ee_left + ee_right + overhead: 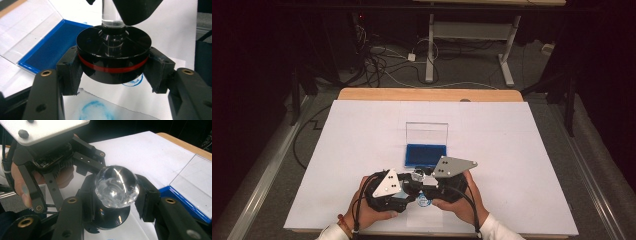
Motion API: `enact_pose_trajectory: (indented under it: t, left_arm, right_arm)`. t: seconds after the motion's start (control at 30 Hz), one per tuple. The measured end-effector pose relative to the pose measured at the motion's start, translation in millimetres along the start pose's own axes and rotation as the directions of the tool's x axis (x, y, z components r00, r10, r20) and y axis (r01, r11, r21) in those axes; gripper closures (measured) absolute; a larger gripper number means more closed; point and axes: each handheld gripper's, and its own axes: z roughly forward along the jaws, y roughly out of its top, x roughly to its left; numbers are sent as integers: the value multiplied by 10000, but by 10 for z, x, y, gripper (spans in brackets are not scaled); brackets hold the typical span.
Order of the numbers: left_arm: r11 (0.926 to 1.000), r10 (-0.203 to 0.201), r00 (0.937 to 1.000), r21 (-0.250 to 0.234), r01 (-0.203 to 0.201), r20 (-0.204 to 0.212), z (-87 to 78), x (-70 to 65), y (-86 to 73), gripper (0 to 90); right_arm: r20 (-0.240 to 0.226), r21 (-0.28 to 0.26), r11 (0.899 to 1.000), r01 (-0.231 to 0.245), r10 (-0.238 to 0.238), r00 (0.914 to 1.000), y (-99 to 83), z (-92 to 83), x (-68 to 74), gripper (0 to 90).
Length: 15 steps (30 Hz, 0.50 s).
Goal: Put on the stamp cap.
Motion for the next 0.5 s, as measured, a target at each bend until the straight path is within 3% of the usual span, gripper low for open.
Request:
enact_pose_trajectory:
  t: [0.5]
  left_arm:
    - [10000,-84,9999,-20,84,75,11,7,-7,363]
  right_arm:
    - [57,108,9999,-79,78,10000,-6,6,-3,571]
